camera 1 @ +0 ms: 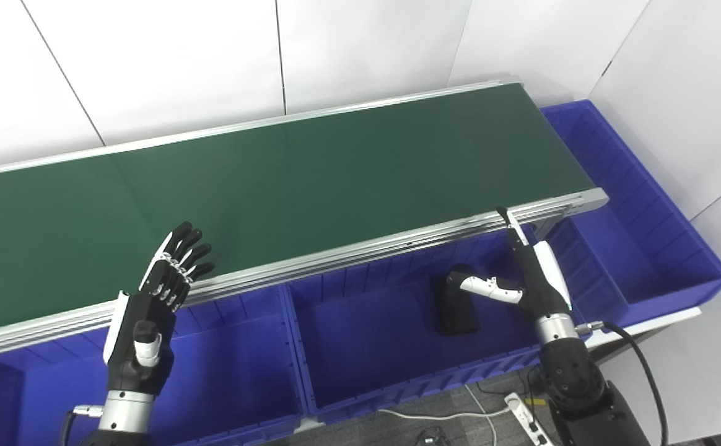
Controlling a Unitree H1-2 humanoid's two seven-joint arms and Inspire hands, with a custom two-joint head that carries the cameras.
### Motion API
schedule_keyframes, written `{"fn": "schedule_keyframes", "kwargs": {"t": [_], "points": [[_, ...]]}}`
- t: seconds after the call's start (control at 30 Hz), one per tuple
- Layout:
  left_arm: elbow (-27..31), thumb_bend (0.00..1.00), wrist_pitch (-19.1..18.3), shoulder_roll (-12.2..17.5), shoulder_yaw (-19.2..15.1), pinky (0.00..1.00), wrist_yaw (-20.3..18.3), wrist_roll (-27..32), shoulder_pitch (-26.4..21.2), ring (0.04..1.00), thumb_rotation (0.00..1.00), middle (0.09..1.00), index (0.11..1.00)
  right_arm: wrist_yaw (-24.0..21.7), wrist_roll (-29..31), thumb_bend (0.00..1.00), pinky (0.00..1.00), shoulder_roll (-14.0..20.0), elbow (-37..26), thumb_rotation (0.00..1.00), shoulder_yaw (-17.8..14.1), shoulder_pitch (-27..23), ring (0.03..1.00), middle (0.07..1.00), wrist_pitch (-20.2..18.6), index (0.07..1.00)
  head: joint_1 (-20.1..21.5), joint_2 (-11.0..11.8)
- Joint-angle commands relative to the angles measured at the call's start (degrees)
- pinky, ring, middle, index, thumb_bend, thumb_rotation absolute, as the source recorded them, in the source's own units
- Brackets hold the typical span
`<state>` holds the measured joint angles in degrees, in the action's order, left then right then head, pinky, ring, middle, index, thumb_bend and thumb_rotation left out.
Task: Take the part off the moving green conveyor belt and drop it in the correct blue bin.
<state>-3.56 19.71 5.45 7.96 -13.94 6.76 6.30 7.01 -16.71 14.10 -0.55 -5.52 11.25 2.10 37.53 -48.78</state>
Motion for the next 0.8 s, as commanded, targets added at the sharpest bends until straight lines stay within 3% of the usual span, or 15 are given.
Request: {"fn": "schedule_keyframes", "kwargs": {"t": [0.0, 0.17, 0.2, 0.3, 0.33, 0.37, 0.4, 0.43, 0.5, 0.53, 0.57, 0.67, 0.77], "points": [[0.2, 1.0, 2.3, 0.2, -0.2, 0.81, -0.4, -0.3, -1.2, 0.87, 1.0, 0.912, 0.917, -0.5, 3.3, 1.0, 0.94, -0.3, -3.8, 0.47, -0.1, -0.7, 0.961, 0.981, 5.3, 0.948, -1.0, 0.2], [-1.9, 1.0, 3.9, 0.7, -0.2, 0.82, -1.5, 0.8, -1.7, 0.873, 0.98, 0.912, 0.916, -2.0, 8.2, 1.0, 0.77, -2.4, -8.2, 0.45, 1.0, -0.8, 0.848, 0.9, 9.3, 0.866, -5.4, 1.1], [-2.3, 1.0, 4.3, 0.7, -0.2, 0.82, -1.5, 0.5, -1.7, 0.871, 0.98, 0.91, 0.915, -2.3, 8.4, 1.0, 0.76, -2.6, -9.0, 0.45, 1.4, -0.8, 0.842, 0.893, 10.0, 0.863, -5.4, 1.1], [-3.6, 1.0, 5.4, 0.4, 0.0, 0.81, -1.4, -0.9, -1.7, 0.867, 0.98, 0.904, 0.912, -3.8, 10.7, 0.99, 0.76, -2.9, -10.8, 0.46, 2.2, -0.5, 0.839, 0.883, 11.9, 0.855, -12.2, 2.0], [-3.8, 1.0, 5.6, 0.3, 0.2, 0.82, -1.3, -1.3, -1.7, 0.877, 0.99, 0.91, 0.916, -4.5, 11.9, 1.0, 0.76, -3.0, -11.5, 0.44, 2.5, -0.3, 0.84, 0.877, 12.2, 0.854, -12.2, 2.0], [-4.0, 1.0, 5.5, 0.1, 0.4, 0.83, -1.1, -2.0, -1.6, 0.88, 1.0, 0.911, 0.917, -5.3, 13.1, 1.0, 0.77, -3.2, -12.6, 0.44, 2.9, -0.1, 0.84, 0.874, 12.5, 0.854, -15.3, 2.3], [-4.1, 1.0, 5.4, -0.1, 0.5, 0.83, -0.9, -2.4, -1.5, 0.882, 1.0, 0.909, 0.914, -5.9, 13.8, 1.0, 0.75, -3.3, -13.4, 0.43, 3.2, 0.0, 0.824, 0.855, 12.6, 0.844, -15.3, 2.3], [-4.3, 1.0, 5.4, -0.4, 0.6, 0.83, -0.6, -3.0, -1.5, 0.883, 1.0, 0.908, 0.913, -6.6, 14.6, 1.0, 0.75, -3.4, -13.9, 0.43, 3.7, 0.0, 0.818, 0.848, 13.4, 0.84, -18.5, 2.7], [-4.4, 1.0, 5.3, -0.9, 0.8, 0.83, -0.4, -3.6, -1.4, 0.887, 0.99, 0.911, 0.909, -8.6, 15.9, 1.0, 0.72, -2.9, -14.5, 0.44, 5.0, -0.1, 0.794, 0.836, 14.5, 0.841, -20.9, 3.2], [-4.6, 1.0, 5.4, -1.0, 0.9, 0.84, -0.4, -3.8, -1.4, 0.89, 0.98, 0.914, 0.907, -9.5, 15.8, 1.0, 0.76, -2.5, -14.2, 0.52, 5.8, -0.2, 0.825, 0.863, 14.8, 0.863, -22.2, 3.6], [-4.7, 1.0, 5.4, -1.1, 0.9, 0.84, -0.4, -4.0, -1.4, 0.89, 0.98, 0.914, 0.907, -10.7, 15.5, 1.0, 0.77, -1.9, -13.7, 0.54, 6.6, -0.5, 0.832, 0.869, 14.9, 0.867, -23.2, 3.8], [-5.0, 1.0, 5.5, -1.3, 0.9, 0.85, -0.4, -4.1, -1.3, 0.895, 0.96, 0.916, 0.903, -13.5, 15.7, 1.0, 0.95, -1.5, -11.6, 0.79, 9.1, -1.6, 0.965, 0.963, 14.8, 0.929, -26.4, 5.0], [-4.8, 1.0, 5.5, -1.5, 0.9, 0.85, -0.4, -4.2, -1.0, 0.896, 0.96, 0.911, 0.899, -14.5, 14.5, 1.0, 1.0, -2.7, -9.0, 0.97, 11.4, -2.9, 0.998, 0.996, 15.2, 0.957, -28.0, 5.6]]}}
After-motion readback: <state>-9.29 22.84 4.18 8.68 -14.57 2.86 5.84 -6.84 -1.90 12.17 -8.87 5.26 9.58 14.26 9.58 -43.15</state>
